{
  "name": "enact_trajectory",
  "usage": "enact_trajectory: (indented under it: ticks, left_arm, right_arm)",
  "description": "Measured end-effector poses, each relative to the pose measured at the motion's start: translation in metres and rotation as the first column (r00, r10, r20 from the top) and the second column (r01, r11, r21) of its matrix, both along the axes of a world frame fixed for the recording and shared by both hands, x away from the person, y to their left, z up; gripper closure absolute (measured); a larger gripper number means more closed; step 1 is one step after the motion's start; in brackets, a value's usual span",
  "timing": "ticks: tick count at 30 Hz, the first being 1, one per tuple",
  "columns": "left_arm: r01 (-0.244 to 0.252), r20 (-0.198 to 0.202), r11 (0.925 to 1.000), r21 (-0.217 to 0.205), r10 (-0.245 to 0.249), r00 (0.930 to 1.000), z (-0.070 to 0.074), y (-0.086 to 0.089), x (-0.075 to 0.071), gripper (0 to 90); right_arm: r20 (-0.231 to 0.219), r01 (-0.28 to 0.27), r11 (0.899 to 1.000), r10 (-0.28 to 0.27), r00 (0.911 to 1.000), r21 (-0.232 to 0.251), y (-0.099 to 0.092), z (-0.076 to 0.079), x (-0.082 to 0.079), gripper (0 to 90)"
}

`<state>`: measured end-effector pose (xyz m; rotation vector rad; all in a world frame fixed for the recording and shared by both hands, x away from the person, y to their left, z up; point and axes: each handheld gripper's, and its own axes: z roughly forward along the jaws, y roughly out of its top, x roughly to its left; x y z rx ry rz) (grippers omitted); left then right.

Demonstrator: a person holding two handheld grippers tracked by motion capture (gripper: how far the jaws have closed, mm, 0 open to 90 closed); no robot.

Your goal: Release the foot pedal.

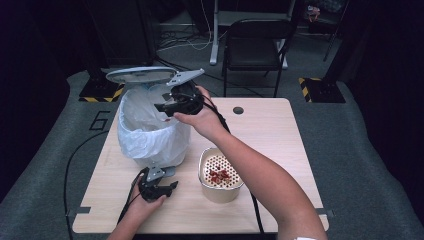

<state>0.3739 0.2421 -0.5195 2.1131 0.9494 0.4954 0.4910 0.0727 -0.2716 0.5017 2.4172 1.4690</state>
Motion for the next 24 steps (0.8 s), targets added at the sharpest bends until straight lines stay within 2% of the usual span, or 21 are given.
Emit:
enact_trajectory:
  ticks: [10, 12, 18, 19, 20, 21, 23, 24]
  left_arm:
    - [-0.001, -0.001, 1.0, -0.003, 0.001, 1.0, 0.0, 0.0, 0.0, 34.1]
    - [-0.005, 0.01, 1.0, 0.003, 0.005, 0.9999, 0.0, 0.0, 0.0, 34.1]
    - [-0.003, -0.002, 1.0, -0.008, 0.003, 1.0, 0.0, 0.0, 0.0, 34.0]
    - [-0.007, 0.002, 0.9999, -0.013, 0.007, 1.0, -0.001, 0.0, 0.0, 34.1]
    - [-0.006, 0.002, 0.9999, -0.015, 0.006, 1.0, -0.001, 0.0, 0.0, 34.1]
    - [-0.004, 0.006, 1.0, -0.001, 0.004, 1.0, 0.0, 0.001, 0.0, 34.0]
    - [-0.004, -0.003, 0.9999, -0.012, 0.004, 1.0, 0.0, 0.0, 0.0, 34.0]
    - [-0.004, -0.003, 0.9999, -0.012, 0.004, 1.0, 0.0, 0.0, 0.0, 34.1]
  right_arm:
    - [-0.029, -0.006, 1.0, 0.005, 0.9996, -0.012, 0.02, -0.009, 0.011, 54.8]
    - [-0.032, -0.003, 1.0, 0.003, 0.9995, -0.018, 0.024, -0.011, 0.013, 54.8]
    - [-0.041, 0.003, 0.999, -0.005, 0.9991, -0.04, 0.035, -0.016, 0.019, 54.1]
    - [-0.056, 0.012, 0.999, -0.014, 0.9983, -0.036, 0.037, -0.018, 0.02, 53.4]
    - [-0.063, 0.012, 0.999, -0.014, 0.9979, -0.035, 0.038, -0.019, 0.022, 51.7]
    - [-0.079, 0.01, 0.999, -0.013, 0.9968, -0.034, 0.039, -0.021, 0.023, 44.8]
    - [-0.089, 0.02, 0.999, -0.023, 0.9958, -0.035, 0.042, -0.024, 0.024, 25.9]
    - [-0.088, 0.023, 0.999, -0.025, 0.9958, -0.031, 0.042, -0.024, 0.023, 22.9]
